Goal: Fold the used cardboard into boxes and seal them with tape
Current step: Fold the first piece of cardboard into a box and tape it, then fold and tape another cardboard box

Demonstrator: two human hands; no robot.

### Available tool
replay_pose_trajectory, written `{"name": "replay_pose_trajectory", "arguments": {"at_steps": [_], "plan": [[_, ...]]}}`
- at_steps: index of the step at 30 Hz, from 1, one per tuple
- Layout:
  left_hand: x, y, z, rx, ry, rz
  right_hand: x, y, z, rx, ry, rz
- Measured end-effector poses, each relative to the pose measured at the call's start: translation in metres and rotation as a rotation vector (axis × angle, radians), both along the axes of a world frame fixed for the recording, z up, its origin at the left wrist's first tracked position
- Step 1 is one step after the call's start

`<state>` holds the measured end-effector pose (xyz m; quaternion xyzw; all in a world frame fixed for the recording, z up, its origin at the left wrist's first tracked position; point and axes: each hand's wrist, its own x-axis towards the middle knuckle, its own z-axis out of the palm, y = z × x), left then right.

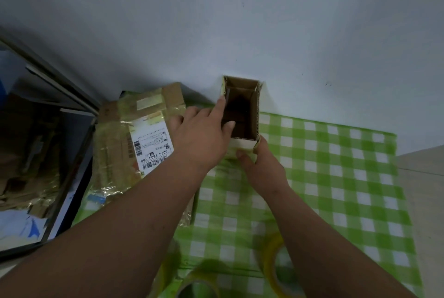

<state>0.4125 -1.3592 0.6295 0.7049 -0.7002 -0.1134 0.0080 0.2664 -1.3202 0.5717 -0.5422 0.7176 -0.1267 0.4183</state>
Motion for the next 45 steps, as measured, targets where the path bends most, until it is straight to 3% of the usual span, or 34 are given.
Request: {"name": "replay_pose_trajectory", "arguments": {"at_steps": [9, 15, 20, 23, 26, 33, 39, 45], "plan": [[0.013, 0.019, 0.000, 0.091, 0.058, -0.043, -0.005, 0.012, -0.005, -0.078, 0.009, -0.002], [0.045, 0.042, 0.005, -0.071, 0.102, 0.087, 0.004, 0.037, 0.007, -0.333, 0.085, -0.118], [0.088, 0.075, -0.001, 0.072, 0.020, 0.210, 0.041, 0.055, 0.018, -0.382, 0.031, 0.126], [0.102, 0.090, -0.009, 0.196, -0.082, 0.135, 0.067, 0.051, 0.025, -0.360, 0.039, 0.242], [0.107, 0.099, -0.016, 0.193, -0.164, 0.068, 0.085, 0.046, 0.028, -0.314, 0.044, 0.264], [0.112, 0.101, -0.009, 0.050, -0.157, 0.028, 0.091, 0.047, 0.035, -0.288, -0.017, 0.338], [0.125, 0.103, 0.011, -0.424, 0.029, 0.145, 0.095, 0.050, 0.054, -0.281, -0.217, 0.246], [0.121, 0.103, 0.069, -0.739, 0.214, 0.301, 0.090, 0.052, 0.075, -0.249, -0.378, 0.172]]}}
